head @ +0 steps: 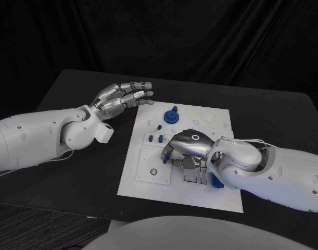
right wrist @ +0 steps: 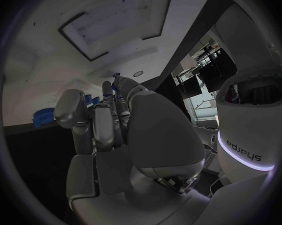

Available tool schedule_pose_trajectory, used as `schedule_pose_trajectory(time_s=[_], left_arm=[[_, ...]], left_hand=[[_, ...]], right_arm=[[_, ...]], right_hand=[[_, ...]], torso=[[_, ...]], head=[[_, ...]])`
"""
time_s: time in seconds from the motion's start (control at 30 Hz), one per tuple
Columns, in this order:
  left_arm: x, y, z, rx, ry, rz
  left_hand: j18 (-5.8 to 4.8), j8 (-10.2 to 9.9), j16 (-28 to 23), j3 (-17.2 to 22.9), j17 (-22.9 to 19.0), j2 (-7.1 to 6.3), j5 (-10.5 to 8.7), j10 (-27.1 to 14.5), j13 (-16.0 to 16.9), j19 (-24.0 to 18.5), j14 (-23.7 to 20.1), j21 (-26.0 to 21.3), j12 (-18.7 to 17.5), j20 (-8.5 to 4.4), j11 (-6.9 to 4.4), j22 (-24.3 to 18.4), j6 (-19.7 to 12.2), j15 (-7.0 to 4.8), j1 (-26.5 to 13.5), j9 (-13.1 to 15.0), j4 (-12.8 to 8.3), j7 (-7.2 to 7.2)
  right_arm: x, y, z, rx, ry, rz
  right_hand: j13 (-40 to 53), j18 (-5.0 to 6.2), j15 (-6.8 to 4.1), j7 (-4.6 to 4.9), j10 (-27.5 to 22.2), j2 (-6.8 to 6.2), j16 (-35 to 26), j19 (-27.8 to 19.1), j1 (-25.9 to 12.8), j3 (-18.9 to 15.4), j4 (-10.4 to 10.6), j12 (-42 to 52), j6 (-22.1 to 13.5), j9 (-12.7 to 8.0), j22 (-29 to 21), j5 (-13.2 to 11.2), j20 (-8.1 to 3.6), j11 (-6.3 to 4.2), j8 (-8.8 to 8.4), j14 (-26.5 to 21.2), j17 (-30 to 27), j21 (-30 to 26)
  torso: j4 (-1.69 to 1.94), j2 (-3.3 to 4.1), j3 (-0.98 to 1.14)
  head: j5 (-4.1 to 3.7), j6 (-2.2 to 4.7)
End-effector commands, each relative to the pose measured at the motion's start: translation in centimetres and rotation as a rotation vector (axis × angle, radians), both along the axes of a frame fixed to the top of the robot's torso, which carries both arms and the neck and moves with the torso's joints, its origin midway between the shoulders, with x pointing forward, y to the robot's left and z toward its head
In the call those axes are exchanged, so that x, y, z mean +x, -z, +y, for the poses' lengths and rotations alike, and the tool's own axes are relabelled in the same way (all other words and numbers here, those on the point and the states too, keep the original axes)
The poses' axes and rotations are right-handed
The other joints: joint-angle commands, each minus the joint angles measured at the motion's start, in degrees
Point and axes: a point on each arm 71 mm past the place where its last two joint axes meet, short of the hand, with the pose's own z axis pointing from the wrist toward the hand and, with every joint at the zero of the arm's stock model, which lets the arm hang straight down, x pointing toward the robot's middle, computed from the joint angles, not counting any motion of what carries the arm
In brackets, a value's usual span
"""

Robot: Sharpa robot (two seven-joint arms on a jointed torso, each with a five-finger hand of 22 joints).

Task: Assemble the parts on the task board

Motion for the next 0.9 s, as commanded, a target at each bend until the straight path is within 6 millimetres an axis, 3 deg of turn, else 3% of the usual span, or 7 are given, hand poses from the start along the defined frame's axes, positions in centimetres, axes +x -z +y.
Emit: schedule_pose_trajectory(time_s=[0.03, 0.43, 0.67, 0.8, 0.83, 0.9], left_arm=[[-0.1, -0.6, 0.0, -0.074, 0.0, -0.058], [-0.1, -0.5, -0.1, -0.068, -0.001, -0.054], [0.0, -0.5, -0.2, -0.069, 0.0, -0.054], [0.0, -0.5, -0.3, -0.069, 0.002, -0.054], [0.0, -0.5, -0.3, -0.069, 0.002, -0.054], [0.0, -0.5, -0.3, -0.069, 0.002, -0.053]], left_hand=[[-0.61, 0.27, 0.19, 0.4, -0.02, 0.55, 0.3, -0.09, -0.01, 0.48, 0.18, 0.29, 0.17, -0.05, 0.47, -0.09, -0.05, 0.18, -0.06, -0.06, -0.08, 0.5], [-0.65, 0.25, 0.33, 0.59, 0.01, 0.71, 0.3, -0.04, 0.02, 0.49, 0.25, 0.29, 0.46, -0.05, 0.61, -0.13, -0.06, 0.25, -0.14, -0.09, -0.1, 0.56], [-0.67, 0.28, 0.42, 0.7, 0.02, 0.76, 0.31, 0.02, 0.04, 0.51, 0.3, 0.3, 0.59, -0.05, 0.67, -0.15, 0.0, 0.26, -0.16, -0.08, -0.13, 0.62], [-0.67, 0.28, 0.42, 0.7, 0.02, 0.76, 0.31, 0.02, 0.04, 0.51, 0.3, 0.3, 0.59, -0.05, 0.67, -0.15, 0.0, 0.26, -0.16, -0.08, -0.13, 0.62], [-0.67, 0.28, 0.42, 0.7, 0.02, 0.76, 0.31, 0.02, 0.04, 0.51, 0.3, 0.3, 0.59, -0.05, 0.67, -0.15, 0.0, 0.26, -0.16, -0.08, -0.13, 0.62], [-0.67, 0.28, 0.42, 0.7, 0.02, 0.76, 0.31, 0.02, 0.04, 0.51, 0.3, 0.3, 0.59, -0.05, 0.67, -0.15, 0.0, 0.26, -0.16, -0.08, -0.13, 0.62]], right_arm=[[-0.1, 0.1, -0.1, 0.006, 0.018, -0.009], [-0.4, -0.2, -0.3, -0.021, 0.009, -0.038], [-0.7, -0.8, 0.3, -0.059, -0.032, -0.104], [-0.9, -1.0, 0.6, -0.086, -0.06, -0.145], [-0.9, -1.1, 0.7, -0.094, -0.067, -0.155], [-0.8, -1.4, 0.8, -0.11, -0.08, -0.173]], right_hand=[[0.04, 0.34, -0.07, 0.19, 0.27, -0.26, -0.23, -0.11, 0.09, 0.2, -0.04, -0.14, -0.35, -0.02, 7.56, 0.27, -0.24, 0.0, -0.21, 0.27, -0.03, -0.25], [-0.01, 0.32, -0.04, 0.2, 0.21, -0.2, -0.23, -0.1, 0.13, 0.34, -0.09, -0.25, -0.24, -0.01, 7.57, 0.36, -0.22, 0.03, -0.22, 0.27, -0.01, -0.18], [-0.02, 0.32, -0.03, 0.2, 0.23, -0.23, -0.26, -0.11, 0.16, 0.36, -0.13, -0.27, -0.2, 0.0, 7.57, 0.35, -0.22, 0.03, -0.22, 0.26, -0.06, -0.2], [-0.03, 0.3, -0.03, 0.18, 0.33, -0.32, -0.28, -0.08, 0.23, 0.45, -0.26, -0.3, -0.07, 0.01, 7.6, 0.21, -0.21, 0.01, -0.22, 0.24, -0.09, -0.09], [-0.04, 0.31, -0.05, 0.16, 0.49, -0.36, -0.29, -0.1, 0.27, 0.62, -0.37, -0.35, 0.06, 0.02, 7.6, -0.26, -0.21, 0.0, -0.25, 0.25, -0.07, -0.06], [-0.17, 0.3, -0.07, 0.15, 0.78, -0.33, -0.33, -0.15, 0.52, 2.04, -0.76, -0.7, 0.31, -0.03, 7.62, -3.92, -0.22, -0.01, -0.53, 0.27, -0.06, 0.06]], torso=[[-0.03, 0.0, 0.01], [-0.02, -0.14, 0.0], [0.1, -0.26, -0.13], [0.21, -0.45, -0.34], [0.23, -0.4, -0.32], [0.31, -0.37, -0.33]], head=[[-0.03, -0.01], [-0.02, -0.01], [0.31, -0.01], [0.58, -0.01], [0.69, -0.01], [0.75, -0.01]])
